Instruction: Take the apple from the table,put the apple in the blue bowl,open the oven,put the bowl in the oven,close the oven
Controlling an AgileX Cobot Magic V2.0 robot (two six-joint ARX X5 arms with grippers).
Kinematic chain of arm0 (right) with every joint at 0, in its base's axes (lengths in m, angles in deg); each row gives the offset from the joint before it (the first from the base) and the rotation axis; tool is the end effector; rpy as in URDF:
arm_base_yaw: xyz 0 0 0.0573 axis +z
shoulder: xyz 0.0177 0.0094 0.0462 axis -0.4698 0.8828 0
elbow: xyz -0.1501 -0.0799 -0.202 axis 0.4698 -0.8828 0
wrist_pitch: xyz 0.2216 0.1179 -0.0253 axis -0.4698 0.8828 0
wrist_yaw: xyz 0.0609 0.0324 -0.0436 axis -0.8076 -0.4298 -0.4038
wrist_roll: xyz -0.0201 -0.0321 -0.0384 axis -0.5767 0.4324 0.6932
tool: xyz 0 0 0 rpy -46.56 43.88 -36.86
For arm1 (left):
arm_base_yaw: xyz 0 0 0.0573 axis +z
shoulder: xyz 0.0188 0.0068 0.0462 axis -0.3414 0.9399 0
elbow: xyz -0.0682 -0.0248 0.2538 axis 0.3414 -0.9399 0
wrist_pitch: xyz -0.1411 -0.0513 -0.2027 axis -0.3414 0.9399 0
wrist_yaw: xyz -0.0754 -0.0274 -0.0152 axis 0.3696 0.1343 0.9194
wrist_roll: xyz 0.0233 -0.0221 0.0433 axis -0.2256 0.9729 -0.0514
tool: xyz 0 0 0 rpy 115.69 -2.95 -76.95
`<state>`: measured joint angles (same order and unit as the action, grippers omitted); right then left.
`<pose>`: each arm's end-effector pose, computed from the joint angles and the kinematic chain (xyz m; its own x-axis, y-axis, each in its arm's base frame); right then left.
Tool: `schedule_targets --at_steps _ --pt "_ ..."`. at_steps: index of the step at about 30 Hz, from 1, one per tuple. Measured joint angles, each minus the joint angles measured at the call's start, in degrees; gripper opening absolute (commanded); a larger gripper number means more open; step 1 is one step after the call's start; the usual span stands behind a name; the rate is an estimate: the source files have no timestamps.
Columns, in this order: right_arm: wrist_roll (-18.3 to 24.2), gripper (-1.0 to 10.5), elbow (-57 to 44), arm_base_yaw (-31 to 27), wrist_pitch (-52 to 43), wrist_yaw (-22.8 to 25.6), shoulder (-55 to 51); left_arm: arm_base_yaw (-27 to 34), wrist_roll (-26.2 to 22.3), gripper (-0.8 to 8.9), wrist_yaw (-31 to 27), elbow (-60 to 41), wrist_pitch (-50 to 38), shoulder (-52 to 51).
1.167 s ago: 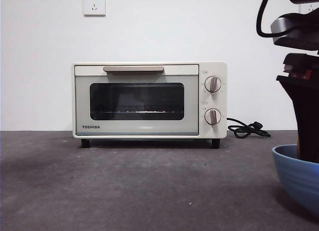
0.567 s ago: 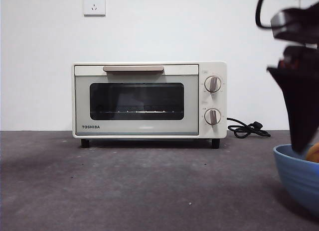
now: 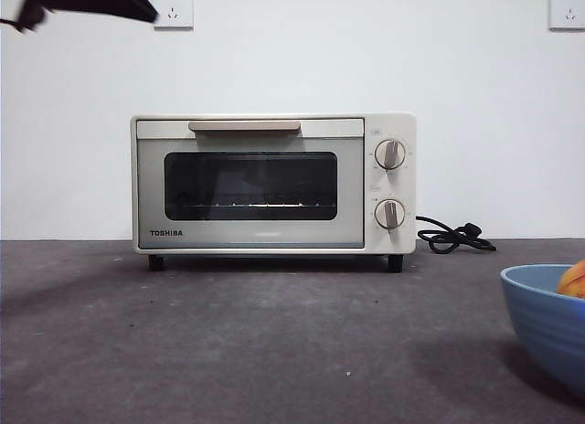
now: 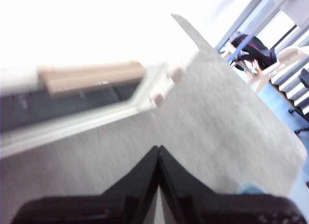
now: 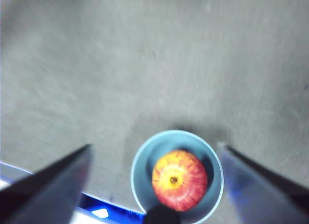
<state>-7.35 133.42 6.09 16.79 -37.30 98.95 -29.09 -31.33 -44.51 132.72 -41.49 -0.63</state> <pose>0.1105 0.0726 0.3517 0.5813 0.3212 -0.7476 -0.3262 0.9337 0.1475 0.2686 -0.0613 0.3435 0.5875 -0.7176 -0.3739 0.5686 0.6949 -0.4403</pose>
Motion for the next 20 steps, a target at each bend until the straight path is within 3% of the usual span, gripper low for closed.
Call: schedule_targets --at_steps 2,13,20 --pt "0.00 -0.1 0.22 0.00 0.00 0.02 -2.21 -0.35 0.04 -0.05 0.00 3.02 -0.09 3.93" --pt "-0.24 -0.1 0.26 0.00 1.18 0.04 -10.58 -2.67 -1.88 -0.05 -1.27 19.34 -0.09 21.70" --pt "-1.42 -0.1 0.28 0.00 5.53 0.76 -12.00 -3.82 -2.29 -0.05 -4.13 24.55 -0.07 28.06"
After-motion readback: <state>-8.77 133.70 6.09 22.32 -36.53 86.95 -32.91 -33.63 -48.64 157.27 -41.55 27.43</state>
